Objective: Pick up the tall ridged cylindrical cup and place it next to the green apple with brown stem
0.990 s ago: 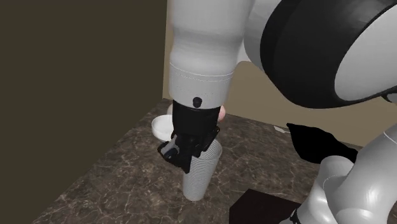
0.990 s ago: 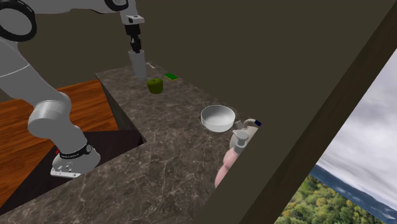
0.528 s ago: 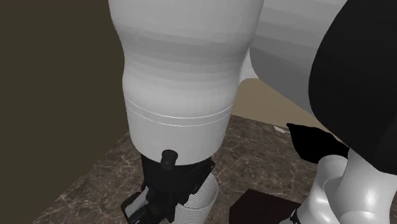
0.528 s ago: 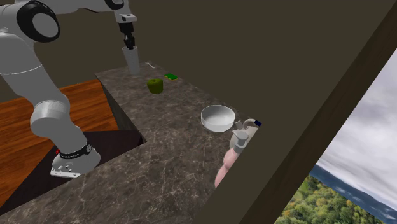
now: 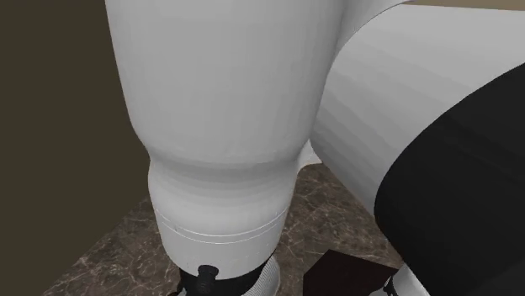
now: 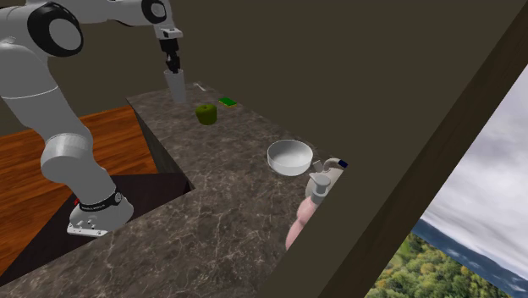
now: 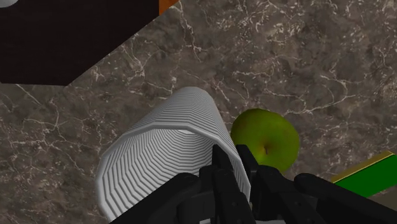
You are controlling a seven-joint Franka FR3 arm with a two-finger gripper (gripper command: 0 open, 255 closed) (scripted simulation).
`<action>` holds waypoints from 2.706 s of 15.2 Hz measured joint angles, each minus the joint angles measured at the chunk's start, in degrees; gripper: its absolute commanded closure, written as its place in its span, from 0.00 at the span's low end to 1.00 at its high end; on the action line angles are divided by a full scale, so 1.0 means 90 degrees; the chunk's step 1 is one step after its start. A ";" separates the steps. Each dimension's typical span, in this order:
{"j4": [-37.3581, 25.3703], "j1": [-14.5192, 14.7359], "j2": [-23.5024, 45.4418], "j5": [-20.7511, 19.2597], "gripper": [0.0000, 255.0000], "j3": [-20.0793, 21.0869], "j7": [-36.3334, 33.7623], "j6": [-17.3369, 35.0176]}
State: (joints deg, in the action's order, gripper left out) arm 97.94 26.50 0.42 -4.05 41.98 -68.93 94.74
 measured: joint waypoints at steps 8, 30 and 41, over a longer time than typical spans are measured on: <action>0.0711 -0.0002 -0.0023 0.0009 1.00 -0.0001 -0.0046 0.0692; 0.2102 0.0062 0.0514 -0.0434 1.00 0.0003 -0.0441 0.2455; 0.2273 0.0090 0.0700 -0.0599 0.00 -0.0018 -0.0563 0.2756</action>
State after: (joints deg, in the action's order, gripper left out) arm 118.40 27.30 6.72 -9.43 41.82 -74.00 119.54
